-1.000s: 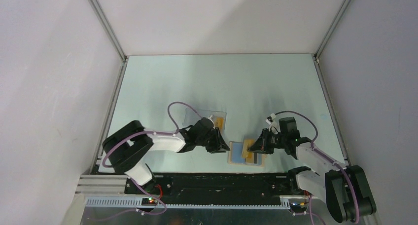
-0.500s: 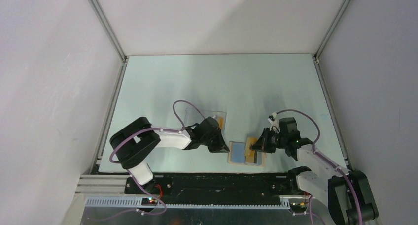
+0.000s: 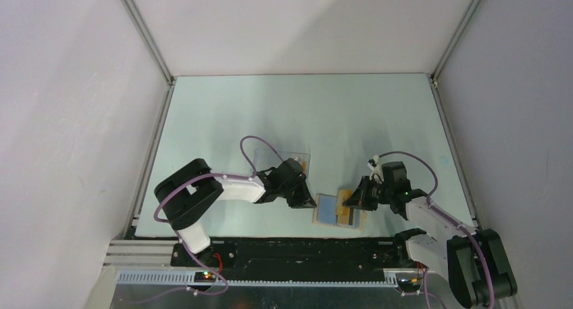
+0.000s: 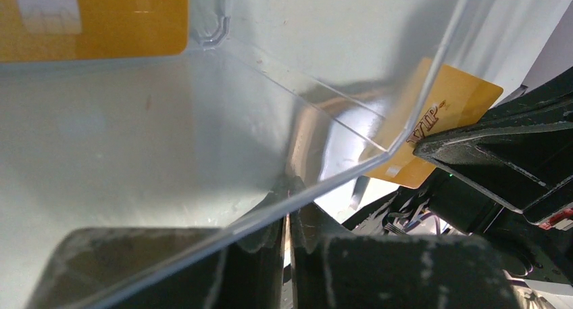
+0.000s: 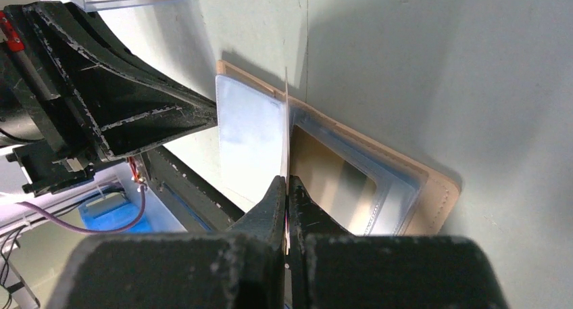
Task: Put the credit cards into the card holder
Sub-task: Insert the credit card into the card holder.
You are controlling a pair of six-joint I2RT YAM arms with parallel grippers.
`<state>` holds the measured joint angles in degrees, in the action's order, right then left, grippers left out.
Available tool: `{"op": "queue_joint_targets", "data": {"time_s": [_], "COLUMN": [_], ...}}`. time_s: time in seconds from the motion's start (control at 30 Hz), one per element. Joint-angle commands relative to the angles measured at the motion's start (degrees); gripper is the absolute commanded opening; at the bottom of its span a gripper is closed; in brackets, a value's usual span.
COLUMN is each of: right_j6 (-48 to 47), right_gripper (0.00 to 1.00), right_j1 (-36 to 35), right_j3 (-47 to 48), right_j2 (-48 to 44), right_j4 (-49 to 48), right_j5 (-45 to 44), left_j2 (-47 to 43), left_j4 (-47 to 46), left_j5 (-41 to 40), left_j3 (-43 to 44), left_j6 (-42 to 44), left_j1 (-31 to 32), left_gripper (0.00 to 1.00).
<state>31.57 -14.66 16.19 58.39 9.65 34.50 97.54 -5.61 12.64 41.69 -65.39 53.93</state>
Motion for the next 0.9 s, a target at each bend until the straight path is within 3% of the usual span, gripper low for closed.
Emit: {"op": "queue_joint_targets", "data": {"time_s": [0.0,0.5,0.87], "right_j6": [2.7,8.8,14.2], "right_gripper": [0.0,0.0,0.0], "right_j1": [-0.2,-0.8,-1.0], "right_j3": [-1.6,-7.2,-7.1], "right_j2": [0.8,1.6,-1.8], "right_j4": [-4.6,-11.9,-1.7], "right_j5": [2.8,5.2,3.6], "left_j2": [1.8,2.0,2.2], "left_j4": [3.4,3.8,5.2], "left_j5": [-1.5,-1.3,-1.7], "left_j3": [0.7,1.2,1.7], "left_j6": [2.4,2.5,2.2], "left_j1": [0.6,0.7,1.0], "left_gripper": [0.09,0.09,0.03]}}
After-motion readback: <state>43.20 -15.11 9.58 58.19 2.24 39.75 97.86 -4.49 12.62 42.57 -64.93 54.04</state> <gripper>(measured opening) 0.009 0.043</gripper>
